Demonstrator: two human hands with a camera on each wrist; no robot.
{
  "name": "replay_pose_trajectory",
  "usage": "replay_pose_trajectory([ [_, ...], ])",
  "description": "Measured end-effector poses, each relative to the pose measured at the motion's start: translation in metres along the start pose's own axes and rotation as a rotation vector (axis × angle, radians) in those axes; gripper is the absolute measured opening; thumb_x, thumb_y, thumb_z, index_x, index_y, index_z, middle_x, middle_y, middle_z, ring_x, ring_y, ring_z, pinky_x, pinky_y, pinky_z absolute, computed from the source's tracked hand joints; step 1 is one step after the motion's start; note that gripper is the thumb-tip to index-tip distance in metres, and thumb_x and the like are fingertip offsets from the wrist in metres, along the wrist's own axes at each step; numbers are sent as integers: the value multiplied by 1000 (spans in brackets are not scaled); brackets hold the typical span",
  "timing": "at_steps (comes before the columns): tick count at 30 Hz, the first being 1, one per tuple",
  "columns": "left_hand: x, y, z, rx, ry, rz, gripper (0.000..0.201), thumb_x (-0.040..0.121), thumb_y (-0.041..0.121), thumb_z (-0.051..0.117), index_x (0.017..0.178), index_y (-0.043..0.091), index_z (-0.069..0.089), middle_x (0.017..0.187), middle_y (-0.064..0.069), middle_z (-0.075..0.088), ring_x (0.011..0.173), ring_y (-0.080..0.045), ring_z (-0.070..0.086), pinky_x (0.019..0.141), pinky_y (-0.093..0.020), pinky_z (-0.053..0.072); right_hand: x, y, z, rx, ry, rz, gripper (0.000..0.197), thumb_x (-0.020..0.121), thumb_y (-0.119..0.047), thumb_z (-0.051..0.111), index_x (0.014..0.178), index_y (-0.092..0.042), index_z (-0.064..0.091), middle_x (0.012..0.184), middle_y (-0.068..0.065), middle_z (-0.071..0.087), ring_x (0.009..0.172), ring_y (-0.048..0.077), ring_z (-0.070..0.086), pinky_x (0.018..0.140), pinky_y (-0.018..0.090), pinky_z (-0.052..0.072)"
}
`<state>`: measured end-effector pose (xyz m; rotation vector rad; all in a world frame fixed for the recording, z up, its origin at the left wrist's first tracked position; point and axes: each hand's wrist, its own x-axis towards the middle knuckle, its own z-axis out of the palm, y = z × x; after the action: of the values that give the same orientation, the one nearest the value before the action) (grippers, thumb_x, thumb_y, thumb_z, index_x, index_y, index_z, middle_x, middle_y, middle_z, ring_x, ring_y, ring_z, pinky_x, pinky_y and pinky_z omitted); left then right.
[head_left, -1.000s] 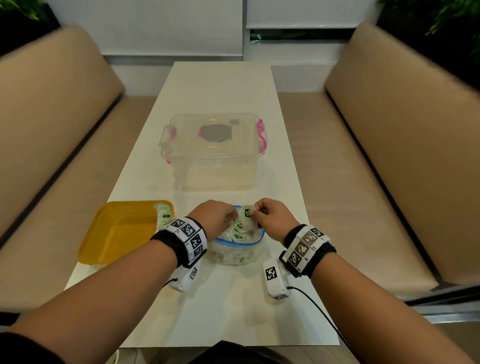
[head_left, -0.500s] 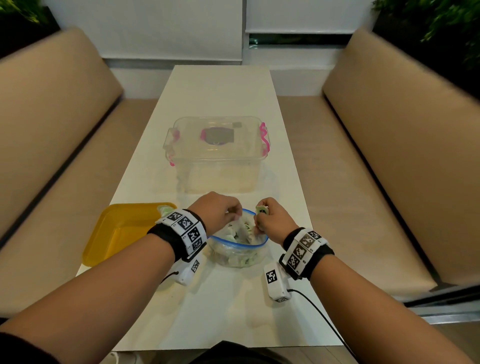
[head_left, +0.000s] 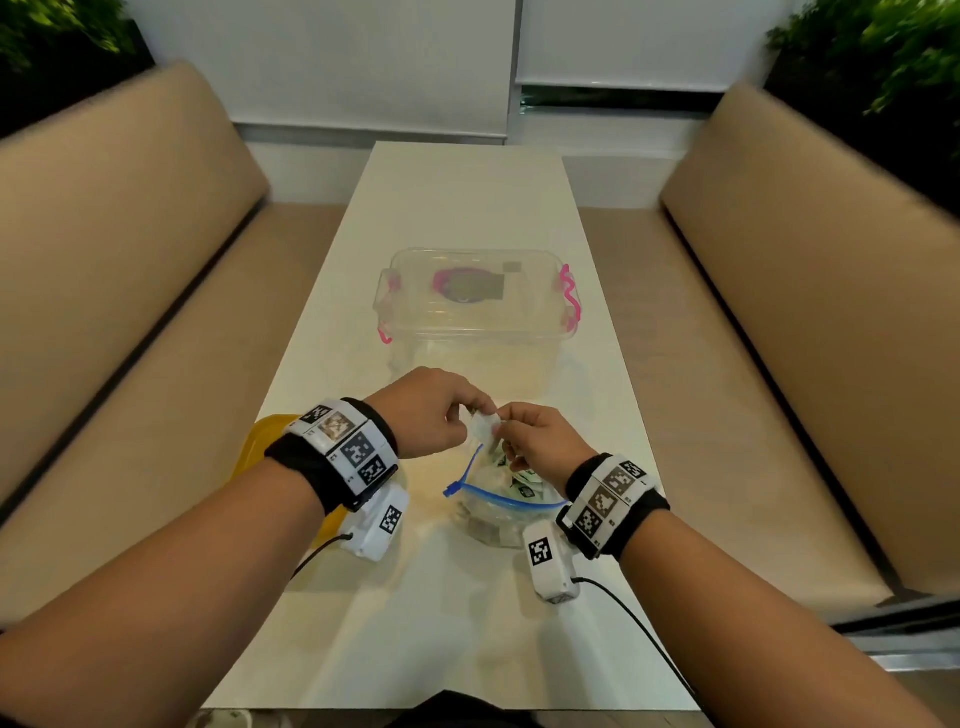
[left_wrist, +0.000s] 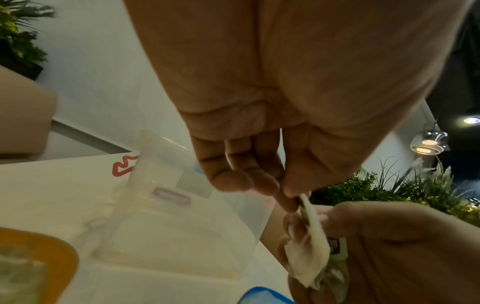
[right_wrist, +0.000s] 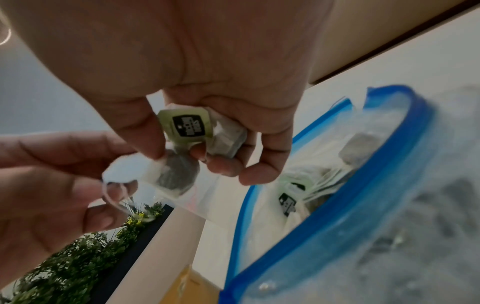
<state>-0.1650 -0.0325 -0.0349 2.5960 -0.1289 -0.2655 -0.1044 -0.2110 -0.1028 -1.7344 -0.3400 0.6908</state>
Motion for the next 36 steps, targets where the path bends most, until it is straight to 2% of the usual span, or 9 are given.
replay_pose_trajectory([
  [4,-12,-11,-16,95,39,-21,24,91,20,62,111,29,72,93,13,63,81,-9,55,80,-25,44,6,-8,18,-94,2,2,18,89,-9,55,92,-19,70,66,-5,56,62,14,47,60,29,45],
  [8,-21,-29,-28,194,73,-58,21,92,43,61,106,32,72,100,8,60,91,-14,55,83,-35,47,7,-23,40,-123,-51,-80,19,79,-21,68,97,-16,66,77,-1,59,67,13,52,62,24,47],
  [10,-28,-35,-32,166,110,-69,20,92,43,61,104,31,72,100,10,61,85,-11,52,80,-31,45,10,-27,52,-156,-60,-118,11,82,-15,72,90,-15,65,76,-3,61,66,11,54,63,23,47],
  [13,-39,-45,-37,123,149,-88,18,93,40,60,102,29,72,77,17,58,74,-8,50,71,-26,39,17,-29,69,-197,-59,-143,11,84,-10,69,81,-19,64,68,-7,60,59,8,51,61,23,44],
  [17,-53,-59,-41,131,133,-138,19,93,38,61,104,27,72,76,14,58,78,-12,55,69,-26,39,21,-28,86,-244,-74,-120,6,87,-11,65,90,-16,63,69,-5,59,55,7,48,57,24,42],
  [22,-68,-76,-34,178,-24,-229,21,91,33,66,108,23,70,85,10,61,81,-12,55,70,-24,39,24,-21,94,-191,6,-4,11,87,-13,51,95,-18,47,81,7,59,65,21,56,68,41,52],
  [27,-65,-90,3,283,-299,-278,24,86,32,73,108,22,70,106,4,70,96,-17,64,81,-28,50,23,-19,95,-153,6,10,3,85,-10,55,85,-8,56,79,14,65,75,31,69,79,50,57],
  [31,-50,-98,27,339,-357,-315,22,83,30,75,104,24,72,105,4,70,95,-19,65,80,-29,52,21,-15,91,-247,35,-50,5,87,-11,65,84,-15,66,83,10,72,81,26,69,81,43,58],
  [36,-35,-102,34,373,-337,-320,20,84,29,74,104,26,72,110,1,68,96,-22,65,84,-31,54,16,-12,87,-226,75,-38,6,88,-16,70,93,-14,72,79,-3,70,67,2,61,65,16,47],
])
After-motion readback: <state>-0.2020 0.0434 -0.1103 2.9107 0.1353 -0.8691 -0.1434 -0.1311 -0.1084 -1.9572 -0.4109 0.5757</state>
